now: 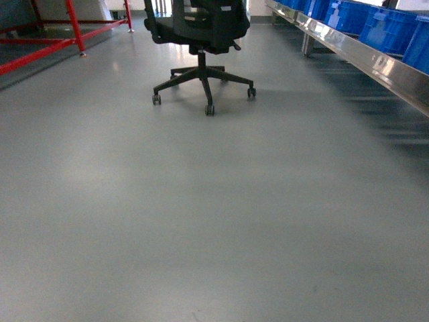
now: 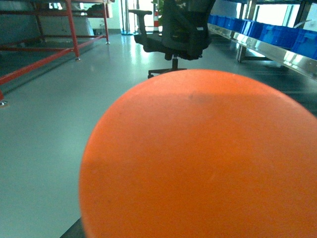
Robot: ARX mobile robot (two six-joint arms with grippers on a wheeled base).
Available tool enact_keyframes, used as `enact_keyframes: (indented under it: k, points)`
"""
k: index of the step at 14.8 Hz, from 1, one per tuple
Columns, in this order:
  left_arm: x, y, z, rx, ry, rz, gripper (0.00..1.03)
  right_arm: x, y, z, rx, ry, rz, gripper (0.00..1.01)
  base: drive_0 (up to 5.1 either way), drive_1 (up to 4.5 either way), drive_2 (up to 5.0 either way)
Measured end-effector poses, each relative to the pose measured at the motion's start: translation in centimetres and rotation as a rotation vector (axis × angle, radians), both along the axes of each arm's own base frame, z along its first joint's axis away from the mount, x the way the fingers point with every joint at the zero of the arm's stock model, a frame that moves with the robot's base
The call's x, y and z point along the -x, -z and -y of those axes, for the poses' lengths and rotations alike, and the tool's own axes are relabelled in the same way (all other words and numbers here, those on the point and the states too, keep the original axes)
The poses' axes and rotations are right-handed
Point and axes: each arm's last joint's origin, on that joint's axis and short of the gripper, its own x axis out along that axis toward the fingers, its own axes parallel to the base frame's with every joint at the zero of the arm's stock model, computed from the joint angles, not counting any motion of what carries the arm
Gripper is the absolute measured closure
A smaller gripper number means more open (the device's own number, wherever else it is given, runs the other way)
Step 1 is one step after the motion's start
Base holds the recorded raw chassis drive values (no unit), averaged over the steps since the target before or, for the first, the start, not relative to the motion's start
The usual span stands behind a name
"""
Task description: Pick capacitor and pack into box
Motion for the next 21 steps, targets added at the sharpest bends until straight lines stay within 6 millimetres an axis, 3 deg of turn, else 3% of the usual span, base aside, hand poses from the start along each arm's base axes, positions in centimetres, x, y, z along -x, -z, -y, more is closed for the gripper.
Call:
enact_keyframes:
  k: [21]
  points:
    - [0.0, 0.02, 0.0, 0.0, 0.0, -0.002, 0.59, 0.0, 0.04, 0.0, 0.0, 0.0, -0.004, 0.03, -5.0, 2.44, 2.4]
